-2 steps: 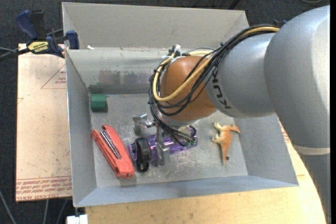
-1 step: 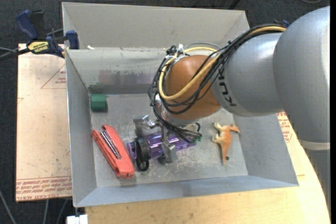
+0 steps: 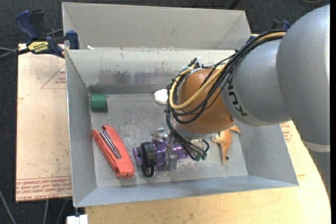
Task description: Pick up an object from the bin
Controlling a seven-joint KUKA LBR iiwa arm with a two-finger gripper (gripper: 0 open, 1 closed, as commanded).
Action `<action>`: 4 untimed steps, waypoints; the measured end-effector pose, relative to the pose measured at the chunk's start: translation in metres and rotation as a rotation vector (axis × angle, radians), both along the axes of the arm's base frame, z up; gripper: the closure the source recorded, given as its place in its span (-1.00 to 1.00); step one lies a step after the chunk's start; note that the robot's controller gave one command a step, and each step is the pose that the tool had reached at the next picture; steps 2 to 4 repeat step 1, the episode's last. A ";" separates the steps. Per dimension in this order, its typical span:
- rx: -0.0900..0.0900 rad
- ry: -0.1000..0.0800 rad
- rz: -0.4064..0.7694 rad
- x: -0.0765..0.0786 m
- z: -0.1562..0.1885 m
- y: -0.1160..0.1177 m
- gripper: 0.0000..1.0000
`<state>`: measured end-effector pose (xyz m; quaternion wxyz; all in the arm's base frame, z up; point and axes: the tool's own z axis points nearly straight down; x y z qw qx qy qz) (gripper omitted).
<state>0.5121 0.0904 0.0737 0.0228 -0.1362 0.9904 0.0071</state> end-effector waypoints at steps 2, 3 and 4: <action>0.000 -0.001 0.001 0.000 0.000 0.000 1.00; 0.000 -0.001 0.001 0.000 0.000 0.000 1.00; 0.000 -0.001 0.001 0.000 0.000 0.000 1.00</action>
Offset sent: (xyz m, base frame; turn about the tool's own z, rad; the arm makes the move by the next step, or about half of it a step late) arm -0.0069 -0.0196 0.1195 0.0051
